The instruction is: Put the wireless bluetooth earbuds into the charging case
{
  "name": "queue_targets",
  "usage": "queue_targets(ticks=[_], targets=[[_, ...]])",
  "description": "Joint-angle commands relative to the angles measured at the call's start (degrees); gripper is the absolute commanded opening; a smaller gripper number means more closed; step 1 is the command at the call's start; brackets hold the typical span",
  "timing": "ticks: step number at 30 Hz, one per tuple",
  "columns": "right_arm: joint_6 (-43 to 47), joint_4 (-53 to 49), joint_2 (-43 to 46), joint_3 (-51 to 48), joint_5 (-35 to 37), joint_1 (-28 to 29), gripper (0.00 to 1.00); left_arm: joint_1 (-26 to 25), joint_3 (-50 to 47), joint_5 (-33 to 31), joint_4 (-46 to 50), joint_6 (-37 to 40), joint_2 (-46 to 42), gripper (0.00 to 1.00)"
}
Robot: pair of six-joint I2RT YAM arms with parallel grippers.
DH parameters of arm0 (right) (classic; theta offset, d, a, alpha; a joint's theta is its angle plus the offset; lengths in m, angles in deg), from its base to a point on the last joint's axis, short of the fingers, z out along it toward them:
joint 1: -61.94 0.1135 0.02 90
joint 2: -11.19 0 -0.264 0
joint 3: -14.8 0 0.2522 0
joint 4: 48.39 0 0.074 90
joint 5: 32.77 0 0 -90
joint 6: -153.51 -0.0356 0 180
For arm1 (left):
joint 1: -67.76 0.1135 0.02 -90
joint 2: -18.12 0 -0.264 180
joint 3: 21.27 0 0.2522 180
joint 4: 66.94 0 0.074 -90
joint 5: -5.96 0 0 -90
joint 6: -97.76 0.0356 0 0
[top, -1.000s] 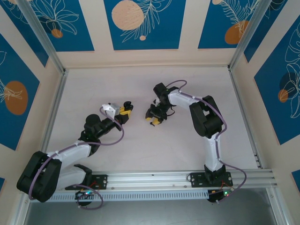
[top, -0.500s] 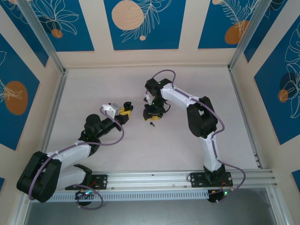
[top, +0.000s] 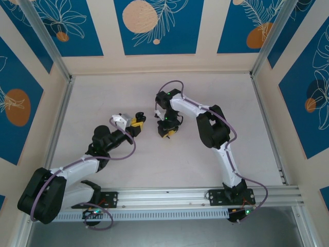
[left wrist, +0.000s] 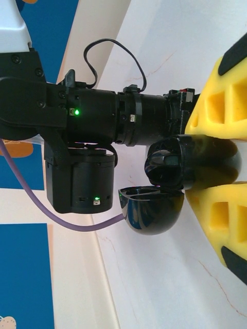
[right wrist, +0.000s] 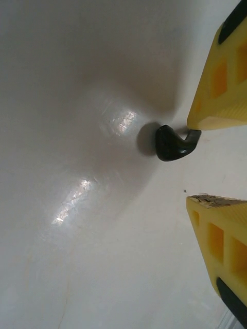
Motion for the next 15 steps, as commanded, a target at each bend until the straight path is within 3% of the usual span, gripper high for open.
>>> queue_targets(ticks=[1, 15], targets=[[1.05, -0.24, -0.75, 0.67, 0.75, 0.53, 0.36, -0.67, 0.49, -0.25, -0.07, 1.56, -0.57, 0.0], [0.01, 2.53, -1.89, -0.82, 2.51, 0.71, 0.28, -0.64, 0.7, -0.03, 0.41, 1.65, -0.54, 0.0]])
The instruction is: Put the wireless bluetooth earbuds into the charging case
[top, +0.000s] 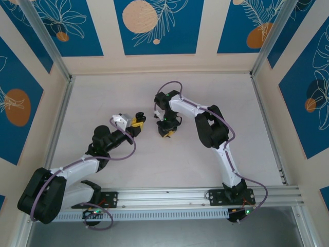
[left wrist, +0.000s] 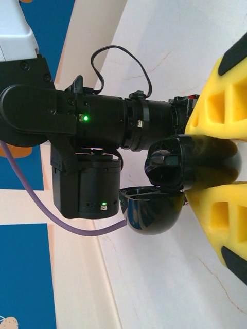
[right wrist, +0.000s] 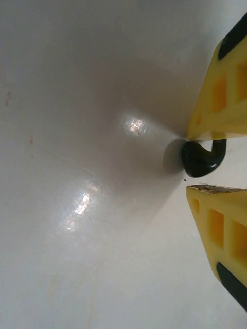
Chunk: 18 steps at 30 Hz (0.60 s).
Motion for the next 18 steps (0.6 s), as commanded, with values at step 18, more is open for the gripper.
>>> queue_targets(ticks=[18], targets=[[-8.62, 9.65, 10.37, -9.93, -2.28, -0.58, 0.21, -1.08, -0.21, 1.87, -4.3, -0.42, 3.55, 0.0]])
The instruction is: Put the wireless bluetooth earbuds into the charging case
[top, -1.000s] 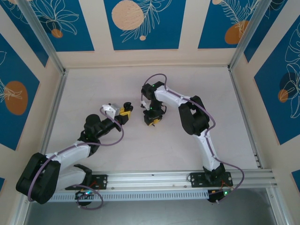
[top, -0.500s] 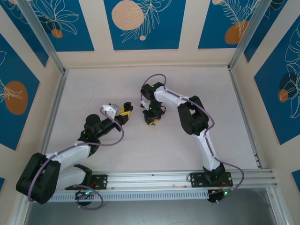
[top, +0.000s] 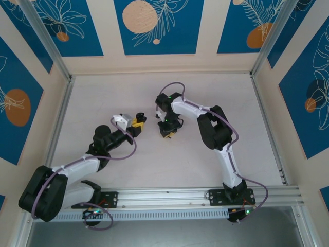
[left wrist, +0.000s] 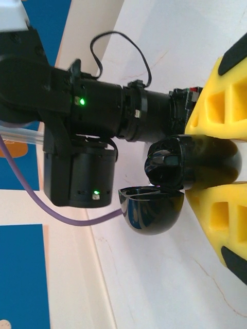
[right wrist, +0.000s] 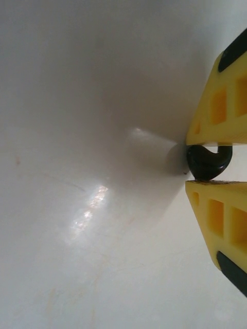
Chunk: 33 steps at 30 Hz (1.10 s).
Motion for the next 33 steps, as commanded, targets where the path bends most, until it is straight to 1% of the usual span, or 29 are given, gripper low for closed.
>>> queue_targets(ticks=[1, 3, 10, 16, 19, 21, 28, 33], targets=[[-5.55, 5.61, 7.41, -3.54, -4.25, -0.89, 0.21, -1.25, -0.4, 1.88, -4.97, -0.77, 2.51, 0.0], [-8.61, 9.69, 11.2, -5.99, -5.94, -1.46, 0.21, -1.63, -0.39, 2.33, -7.32, -1.3, 4.36, 0.0], [-21.14, 30.52, 27.49, -18.72, -11.81, -4.07, 0.21, -2.01, -0.18, 3.67, -14.57, -3.19, 9.7, 0.0], [-29.68, 46.21, 37.3, -27.45, -15.3, -3.79, 0.21, -2.27, -0.09, 4.97, -19.14, -4.08, 12.37, 0.0], [-32.98, 52.38, 38.95, -29.84, -16.05, -2.54, 0.21, -2.27, -0.18, 5.93, -21.27, -4.66, 13.13, 0.0], [-33.82, 54.11, 38.83, -29.94, -15.75, -1.4, 0.21, -2.23, -0.14, 6.03, -21.62, -5.11, 13.11, 0.0], [-36.8, 58.29, 36.89, -29.45, -16.24, 0.74, 0.2, -2.27, -0.09, 5.63, -21.23, -4.96, 12.15, 0.0], [-37.46, 58.15, 36.34, -29.71, -15.72, 1.75, 0.2, -2.27, 0.09, 4.93, -20.93, -4.94, 11.71, 0.0]])
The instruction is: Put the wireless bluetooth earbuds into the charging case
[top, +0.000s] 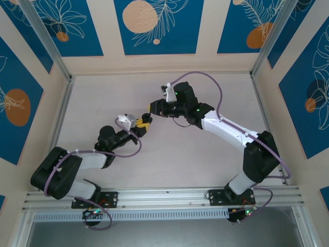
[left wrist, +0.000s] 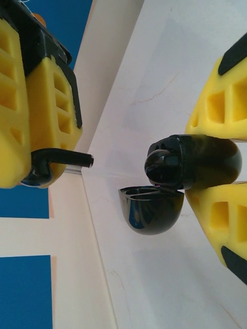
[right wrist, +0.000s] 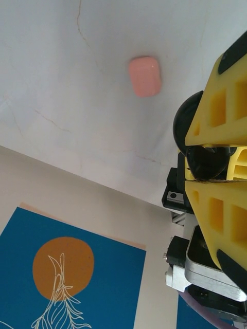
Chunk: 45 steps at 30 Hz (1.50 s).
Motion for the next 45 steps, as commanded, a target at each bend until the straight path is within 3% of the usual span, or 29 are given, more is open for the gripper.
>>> queue_targets(ticks=[1, 27, 45], targets=[[-1.59, 1.43, -1.02, -0.62, -0.38, 0.74, 0.2, -0.72, 0.32, 0.37, -2.75, -0.68, -1.11, 0.0], [-8.13, 0.3, -0.73, -5.1, 2.75, 3.4, 0.2, -0.61, 0.39, -2.14, -3.0, -1.54, -2.86, 0.0], [-10.46, -4.22, 0.85, -3.38, 6.29, 4.01, 0.36, -0.63, 0.3, -1.05, -2.73, -1.51, -3.23, 0.0]])
